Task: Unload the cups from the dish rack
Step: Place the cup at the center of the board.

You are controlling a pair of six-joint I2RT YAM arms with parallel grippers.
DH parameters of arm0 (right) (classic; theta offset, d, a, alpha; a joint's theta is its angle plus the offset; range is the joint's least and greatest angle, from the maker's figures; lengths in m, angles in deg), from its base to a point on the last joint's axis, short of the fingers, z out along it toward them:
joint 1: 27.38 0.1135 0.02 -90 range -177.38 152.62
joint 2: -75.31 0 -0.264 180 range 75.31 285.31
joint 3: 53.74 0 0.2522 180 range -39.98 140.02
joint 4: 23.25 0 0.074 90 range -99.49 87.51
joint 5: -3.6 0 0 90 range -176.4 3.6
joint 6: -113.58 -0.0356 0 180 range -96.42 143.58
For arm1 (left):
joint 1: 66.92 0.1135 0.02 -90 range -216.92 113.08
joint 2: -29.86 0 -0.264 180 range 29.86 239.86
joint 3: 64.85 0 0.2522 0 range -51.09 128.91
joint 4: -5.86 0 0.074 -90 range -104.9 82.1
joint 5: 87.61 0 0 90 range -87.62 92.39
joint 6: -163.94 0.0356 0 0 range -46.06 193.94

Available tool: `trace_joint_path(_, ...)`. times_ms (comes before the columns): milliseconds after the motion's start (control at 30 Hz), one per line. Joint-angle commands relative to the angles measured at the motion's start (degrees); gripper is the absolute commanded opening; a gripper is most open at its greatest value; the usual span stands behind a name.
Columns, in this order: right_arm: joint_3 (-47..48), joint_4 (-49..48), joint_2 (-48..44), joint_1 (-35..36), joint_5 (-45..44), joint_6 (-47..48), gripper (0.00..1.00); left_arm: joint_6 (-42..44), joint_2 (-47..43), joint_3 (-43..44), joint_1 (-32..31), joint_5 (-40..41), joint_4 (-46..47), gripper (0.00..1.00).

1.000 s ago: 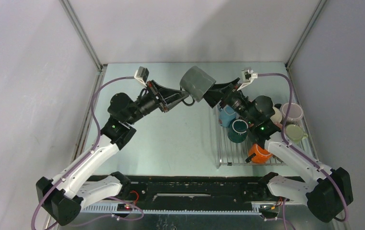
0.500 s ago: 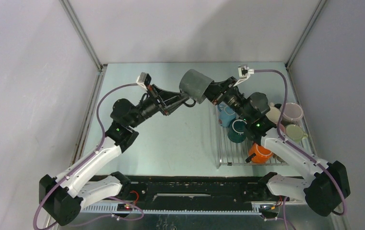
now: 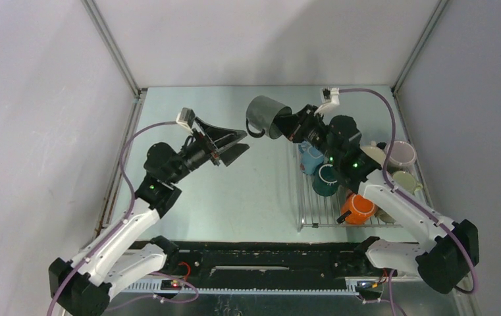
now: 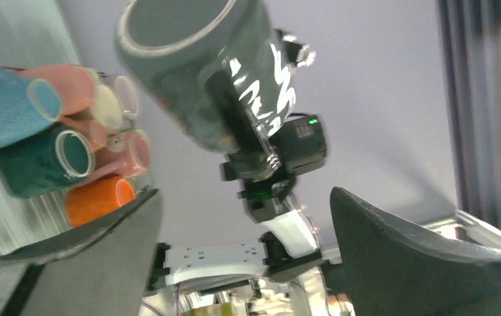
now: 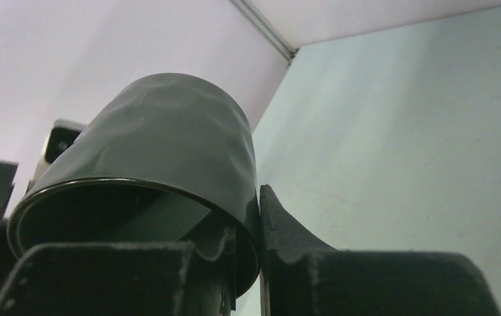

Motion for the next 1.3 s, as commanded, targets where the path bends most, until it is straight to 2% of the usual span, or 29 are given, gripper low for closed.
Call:
trace_joint_path(0,11.66,13.1,2.37,0.15,-6.47,-0.92,0.0,15.77,-5.07,2.03,1.95,1.03,-17.91,1.0)
trace_joint_path(67,17.14,21.59,5.86,0.16,-8.05,0.44,0.0,23.82,-7.1,4.9,2.87,3.41,-29.13,1.0)
trace_joint_path(167,23.55,30.67,12.47,0.36,-8.38,1.78,0.0,35.28,-9.2,8.53,3.43,7.23,-40.26,1.0)
trace_joint_path(367,39.44,45.51,26.74,2.7,-11.32,5.97,0.0,48.63,-12.54,15.09,3.43,15.07,-54.86,1.0)
trace_joint_path(533,58.69,58.53,43.06,4.62,-12.9,8.65,0.0,54.98,-13.41,20.09,3.43,16.09,-63.98,1.0)
trace_joint_path(700,80.17,70.59,59.94,6.0,-14.05,10.63,0.0,56.67,-16.07,21.23,3.43,14.08,-67.87,1.0)
trace_joint_path(767,85.76,72.86,65.12,6.21,-13.97,10.99,0.0,57.18,-17.22,21.22,3.39,13.78,-69.1,1.0)
trace_joint_path(1000,84.02,70.31,69.45,6.6,-13.68,10.93,0.0,59.12,-19.67,20.24,3.34,12.94,-74.14,1.0)
trace_joint_path(1267,83.88,71.41,72.67,7.36,-14.41,10.88,0.0,59.05,-20.43,18.77,2.82,12.57,-75.02,1.0)
